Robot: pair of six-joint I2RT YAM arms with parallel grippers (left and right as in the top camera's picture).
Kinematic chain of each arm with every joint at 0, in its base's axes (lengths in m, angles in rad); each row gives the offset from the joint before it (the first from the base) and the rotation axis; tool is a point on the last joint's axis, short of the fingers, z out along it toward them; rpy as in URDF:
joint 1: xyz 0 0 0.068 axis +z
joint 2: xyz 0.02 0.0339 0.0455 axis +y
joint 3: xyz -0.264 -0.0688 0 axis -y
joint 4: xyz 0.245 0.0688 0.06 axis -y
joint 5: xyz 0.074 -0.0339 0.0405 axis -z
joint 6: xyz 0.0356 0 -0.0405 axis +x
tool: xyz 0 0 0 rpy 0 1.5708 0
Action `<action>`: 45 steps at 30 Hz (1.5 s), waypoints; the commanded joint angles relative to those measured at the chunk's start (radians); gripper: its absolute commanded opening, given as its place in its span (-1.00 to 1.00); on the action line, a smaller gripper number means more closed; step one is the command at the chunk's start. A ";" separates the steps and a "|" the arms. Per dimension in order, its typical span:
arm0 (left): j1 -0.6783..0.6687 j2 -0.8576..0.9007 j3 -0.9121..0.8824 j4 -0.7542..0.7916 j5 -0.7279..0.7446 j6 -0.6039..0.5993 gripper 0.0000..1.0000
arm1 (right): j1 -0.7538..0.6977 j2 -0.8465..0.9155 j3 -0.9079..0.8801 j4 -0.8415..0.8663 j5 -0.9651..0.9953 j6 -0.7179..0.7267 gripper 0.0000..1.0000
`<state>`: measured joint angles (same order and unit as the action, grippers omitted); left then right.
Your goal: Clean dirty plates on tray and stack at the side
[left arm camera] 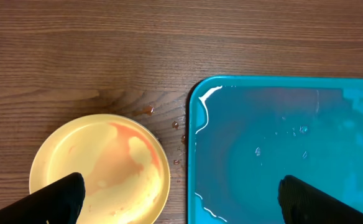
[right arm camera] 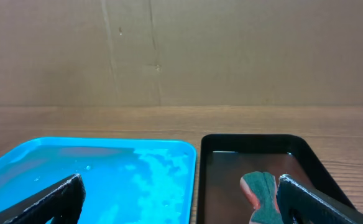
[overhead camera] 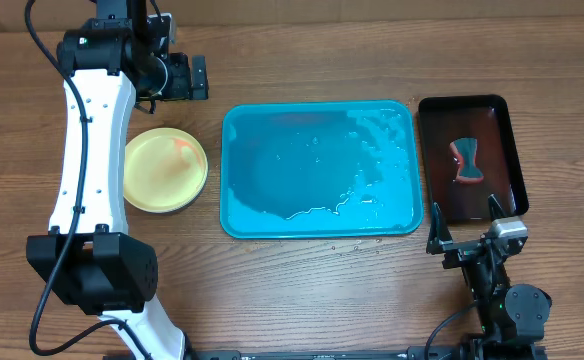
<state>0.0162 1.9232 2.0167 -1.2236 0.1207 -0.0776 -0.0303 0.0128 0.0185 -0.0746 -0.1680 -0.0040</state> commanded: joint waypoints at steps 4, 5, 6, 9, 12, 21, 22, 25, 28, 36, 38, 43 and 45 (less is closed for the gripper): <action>-0.003 -0.006 0.013 0.001 0.010 0.011 1.00 | 0.007 -0.010 -0.010 0.005 0.010 0.005 1.00; -0.003 -0.006 0.013 0.001 0.010 0.011 0.99 | 0.007 -0.010 -0.010 0.005 0.010 0.005 1.00; -0.003 -0.006 0.013 0.001 0.010 0.011 0.99 | 0.007 -0.010 -0.010 0.005 0.010 0.005 1.00; -0.003 -0.006 0.013 0.001 0.010 0.011 0.99 | 0.007 -0.010 -0.010 0.005 0.010 0.005 1.00; -0.004 -0.006 0.013 0.001 0.010 0.011 1.00 | 0.007 -0.010 -0.010 0.005 0.010 0.005 1.00; -0.003 -0.012 0.013 0.013 -0.020 0.011 1.00 | 0.007 -0.010 -0.010 0.005 0.010 0.005 1.00; -0.005 -0.018 0.013 0.024 -0.020 0.011 1.00 | 0.007 -0.010 -0.010 0.005 0.010 0.005 1.00; -0.015 -0.058 -0.010 0.080 -0.019 0.011 0.99 | 0.007 -0.010 -0.010 0.005 0.010 0.005 1.00; -0.034 -0.160 -0.126 0.217 -0.020 0.013 0.99 | 0.007 -0.010 -0.010 0.005 0.010 0.005 1.00; -0.039 -0.554 -0.710 0.686 -0.016 0.039 0.99 | 0.007 -0.010 -0.010 0.005 0.010 0.005 1.00; -0.030 -0.659 -0.870 0.794 -0.015 0.080 0.99 | 0.007 -0.010 -0.010 0.005 0.010 0.005 1.00; -0.021 -0.918 -1.220 1.021 0.010 0.179 1.00 | 0.007 -0.010 -0.010 0.005 0.010 0.005 1.00; -0.021 -1.021 -1.336 1.093 0.037 0.228 1.00 | 0.007 -0.010 -0.010 0.005 0.010 0.005 1.00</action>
<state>-0.0105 1.0271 0.8173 -0.1909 0.1143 0.0383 -0.0299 0.0120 0.0185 -0.0750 -0.1673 -0.0036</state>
